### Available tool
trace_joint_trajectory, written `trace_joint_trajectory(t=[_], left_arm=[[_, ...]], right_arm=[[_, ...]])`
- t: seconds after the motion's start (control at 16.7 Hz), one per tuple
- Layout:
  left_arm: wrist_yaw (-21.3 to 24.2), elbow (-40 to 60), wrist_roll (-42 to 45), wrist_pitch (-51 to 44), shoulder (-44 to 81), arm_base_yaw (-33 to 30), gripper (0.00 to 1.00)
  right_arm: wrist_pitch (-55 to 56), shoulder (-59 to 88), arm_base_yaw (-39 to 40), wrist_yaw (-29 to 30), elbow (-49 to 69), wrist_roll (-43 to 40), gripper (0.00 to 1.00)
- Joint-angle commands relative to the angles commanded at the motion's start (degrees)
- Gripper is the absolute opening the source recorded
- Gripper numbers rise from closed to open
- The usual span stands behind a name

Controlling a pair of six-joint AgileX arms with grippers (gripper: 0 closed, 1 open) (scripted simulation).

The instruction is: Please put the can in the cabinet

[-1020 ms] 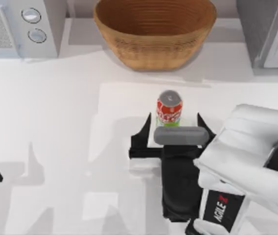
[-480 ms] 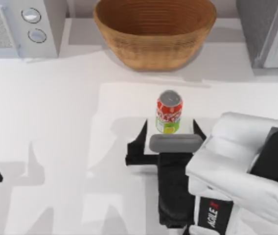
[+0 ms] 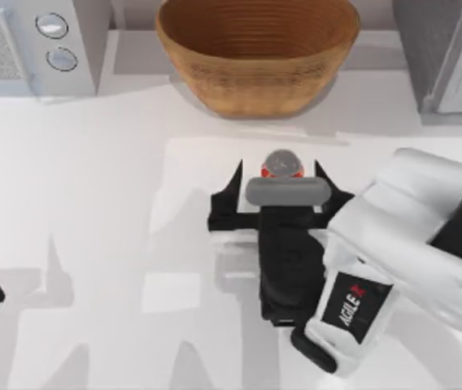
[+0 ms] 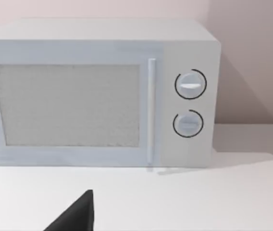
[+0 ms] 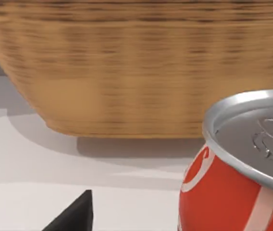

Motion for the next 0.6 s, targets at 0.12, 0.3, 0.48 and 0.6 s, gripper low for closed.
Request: trace_joint_trajectory(t=[0.12,0.3,0.48,0.6], left_arm=[[0.00,0.00,0.00,0.00,0.00,0.00,1.00],[0.00,0.00,0.00,0.00,0.00,0.00,1.00],[0.00,0.00,0.00,0.00,0.00,0.00,1.00],[0.00,0.00,0.00,0.00,0.00,0.00,1.00]], right_arm=[[0.00,0.00,0.00,0.00,0.00,0.00,1.00],[0.00,0.00,0.00,0.00,0.00,0.00,0.85],[0.00,0.00,0.00,0.00,0.00,0.00,0.62],[0.00,0.00,0.00,0.00,0.00,0.00,0.47]])
